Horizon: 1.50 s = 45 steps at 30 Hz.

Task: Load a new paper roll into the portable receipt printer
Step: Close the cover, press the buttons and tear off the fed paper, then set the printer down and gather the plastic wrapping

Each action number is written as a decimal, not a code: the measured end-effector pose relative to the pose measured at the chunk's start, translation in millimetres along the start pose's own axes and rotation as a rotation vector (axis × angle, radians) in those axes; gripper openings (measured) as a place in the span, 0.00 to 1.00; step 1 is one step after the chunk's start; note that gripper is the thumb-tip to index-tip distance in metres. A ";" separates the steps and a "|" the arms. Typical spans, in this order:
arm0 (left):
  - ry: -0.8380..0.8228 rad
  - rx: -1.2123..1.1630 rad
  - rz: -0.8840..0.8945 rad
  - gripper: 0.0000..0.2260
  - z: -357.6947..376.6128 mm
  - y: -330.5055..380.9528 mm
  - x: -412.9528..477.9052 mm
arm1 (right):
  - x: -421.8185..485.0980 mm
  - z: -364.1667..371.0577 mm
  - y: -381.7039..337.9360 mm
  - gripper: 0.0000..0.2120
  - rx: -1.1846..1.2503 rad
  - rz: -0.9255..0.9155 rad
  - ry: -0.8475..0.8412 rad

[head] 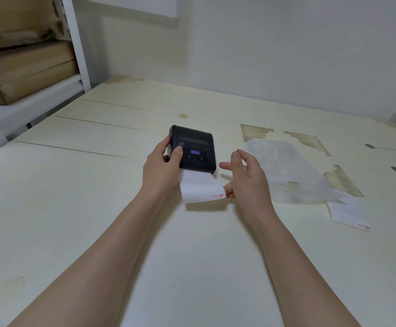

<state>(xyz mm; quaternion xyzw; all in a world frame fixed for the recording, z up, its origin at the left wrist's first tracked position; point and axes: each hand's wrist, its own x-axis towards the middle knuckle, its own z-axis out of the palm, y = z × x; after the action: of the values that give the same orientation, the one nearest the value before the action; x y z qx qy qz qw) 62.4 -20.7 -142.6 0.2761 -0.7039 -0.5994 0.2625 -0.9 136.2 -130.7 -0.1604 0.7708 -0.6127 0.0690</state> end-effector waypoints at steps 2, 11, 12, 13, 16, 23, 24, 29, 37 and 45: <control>0.019 0.108 0.032 0.20 -1.8 -0.7 0.6 | -1.0 0.0 -1.0 0.22 -0.002 0.000 -0.004; 0.104 0.264 0.117 0.14 -4.1 -4.5 2.3 | -5.9 1.5 -1.8 0.21 -0.021 -0.001 -0.019; 0.121 0.273 0.143 0.13 -5.0 -5.3 2.3 | -5.8 2.0 -1.4 0.21 -0.023 -0.002 -0.019; 0.132 0.280 0.167 0.13 -5.7 -5.5 2.0 | -5.8 2.4 -1.0 0.21 -0.026 -0.003 -0.018; 0.130 0.284 0.177 0.13 -6.5 -3.8 0.3 | -6.2 3.2 0.7 0.21 -0.037 -0.009 -0.020; 0.090 0.282 0.172 0.15 -7.6 -3.6 -0.7 | -9.3 3.8 0.6 0.20 -0.071 -0.020 -0.007; 0.090 0.280 0.164 0.15 -7.1 -4.7 -0.1 | -9.8 3.6 0.7 0.20 -0.078 -0.019 0.000; 0.182 0.212 0.065 0.23 -5.8 -9.7 -2.5 | -15.5 1.9 -2.1 0.18 -0.066 -0.020 0.046; 0.271 0.216 0.217 0.22 -4.6 -2.5 -41.7 | -35.9 -18.9 -8.2 0.11 -0.036 -0.083 0.114; 0.156 0.321 0.433 0.19 39.6 26.3 -77.0 | -9.8 -137.1 19.6 0.20 -0.679 0.244 0.667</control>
<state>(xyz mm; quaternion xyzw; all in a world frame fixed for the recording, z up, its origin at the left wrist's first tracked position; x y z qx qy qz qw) 87.4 64.5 -125.2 0.2026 -0.8102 -0.3869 0.3910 -36.5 269.8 -117.7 0.1228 0.9202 -0.3322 -0.1665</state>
